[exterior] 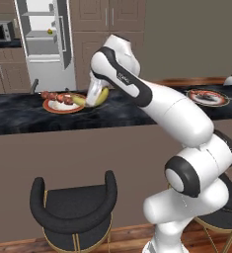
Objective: Pick up the pear and banana from the fridge and place one fruit on each plate on the dining counter.
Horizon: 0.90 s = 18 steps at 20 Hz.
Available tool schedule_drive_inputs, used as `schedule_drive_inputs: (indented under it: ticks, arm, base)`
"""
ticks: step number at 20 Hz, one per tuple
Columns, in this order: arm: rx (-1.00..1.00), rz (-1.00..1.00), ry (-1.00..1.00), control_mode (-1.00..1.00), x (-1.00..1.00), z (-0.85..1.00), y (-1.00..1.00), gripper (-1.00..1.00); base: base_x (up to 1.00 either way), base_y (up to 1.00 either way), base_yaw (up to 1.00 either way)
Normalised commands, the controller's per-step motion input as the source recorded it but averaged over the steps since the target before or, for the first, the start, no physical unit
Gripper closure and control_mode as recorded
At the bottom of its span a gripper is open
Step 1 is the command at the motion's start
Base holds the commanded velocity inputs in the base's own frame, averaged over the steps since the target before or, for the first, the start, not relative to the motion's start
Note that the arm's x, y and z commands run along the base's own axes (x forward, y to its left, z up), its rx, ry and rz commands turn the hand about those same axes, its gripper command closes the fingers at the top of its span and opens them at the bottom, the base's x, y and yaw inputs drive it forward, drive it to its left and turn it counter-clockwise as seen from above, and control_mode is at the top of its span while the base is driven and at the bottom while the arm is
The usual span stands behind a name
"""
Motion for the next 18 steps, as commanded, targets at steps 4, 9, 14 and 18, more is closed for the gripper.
schedule_drive_inputs:
  ticks: [4,9,14,18]
  arm:
    - [-0.01,0.0,0.0,-1.0,0.16,-0.23,0.11,1.0]
    - [0.0,0.0,-0.04,-1.0,0.41,-0.02,0.09,1.0]
    - [0.0,0.0,-0.01,-1.0,0.51,-0.01,0.13,1.0]
    - [-0.03,0.0,0.0,-1.0,0.29,-0.24,0.26,1.0]
  base:
    - [0.0,0.0,0.0]
    - [0.0,0.0,0.0]
    - [0.0,0.0,0.0]
    - [0.0,0.0,0.0]
